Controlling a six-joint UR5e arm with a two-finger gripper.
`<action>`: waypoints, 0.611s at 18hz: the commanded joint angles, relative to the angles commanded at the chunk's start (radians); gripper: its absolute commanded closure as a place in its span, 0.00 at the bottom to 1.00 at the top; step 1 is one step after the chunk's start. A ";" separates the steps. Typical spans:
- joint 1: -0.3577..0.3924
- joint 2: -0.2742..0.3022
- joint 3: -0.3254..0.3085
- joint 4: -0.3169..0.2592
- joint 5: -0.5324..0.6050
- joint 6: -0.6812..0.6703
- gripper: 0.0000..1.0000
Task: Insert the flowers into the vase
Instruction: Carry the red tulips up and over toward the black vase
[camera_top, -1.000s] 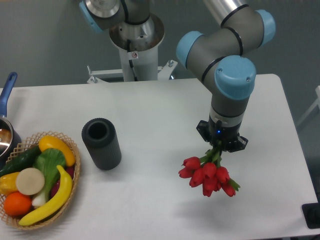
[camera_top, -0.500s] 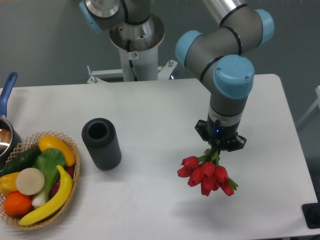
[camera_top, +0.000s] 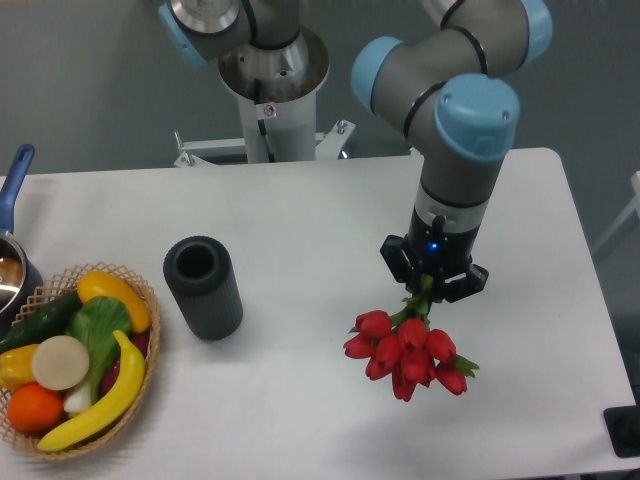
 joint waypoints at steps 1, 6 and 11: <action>-0.005 0.006 0.000 0.043 -0.078 -0.044 0.85; -0.006 -0.005 -0.011 0.131 -0.452 -0.157 0.85; -0.052 0.009 -0.012 0.141 -0.546 -0.172 0.84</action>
